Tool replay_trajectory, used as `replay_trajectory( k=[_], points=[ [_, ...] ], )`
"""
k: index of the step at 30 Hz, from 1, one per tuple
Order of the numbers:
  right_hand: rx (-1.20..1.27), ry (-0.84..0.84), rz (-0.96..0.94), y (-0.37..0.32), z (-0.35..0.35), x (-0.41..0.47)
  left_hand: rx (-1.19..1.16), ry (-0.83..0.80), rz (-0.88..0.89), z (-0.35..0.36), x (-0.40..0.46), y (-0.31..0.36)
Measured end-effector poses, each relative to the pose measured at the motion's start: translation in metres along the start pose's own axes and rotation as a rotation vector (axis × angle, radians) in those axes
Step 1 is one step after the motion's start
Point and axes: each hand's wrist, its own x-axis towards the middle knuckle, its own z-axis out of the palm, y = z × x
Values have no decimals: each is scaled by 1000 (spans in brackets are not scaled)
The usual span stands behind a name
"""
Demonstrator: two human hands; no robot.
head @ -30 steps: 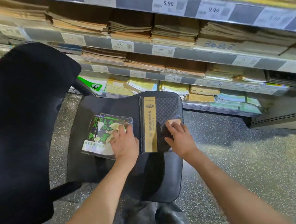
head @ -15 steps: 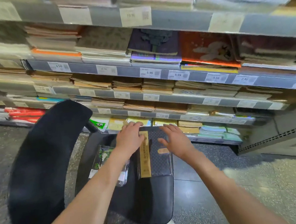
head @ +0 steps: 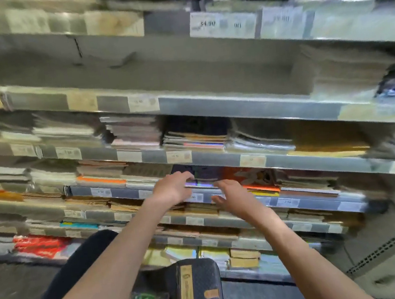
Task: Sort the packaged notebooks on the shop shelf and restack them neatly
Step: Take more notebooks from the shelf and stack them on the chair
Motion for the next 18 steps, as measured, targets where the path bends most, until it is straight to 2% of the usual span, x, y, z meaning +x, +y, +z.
replay_trajectory(
  k=[5,18],
  points=[
    [-33,42,23,-13,-70,15,-50,56,66,-66,5,23],
    [-117,232,28,-37,-199,12,68,186,243,-195,13,72]
  ],
)
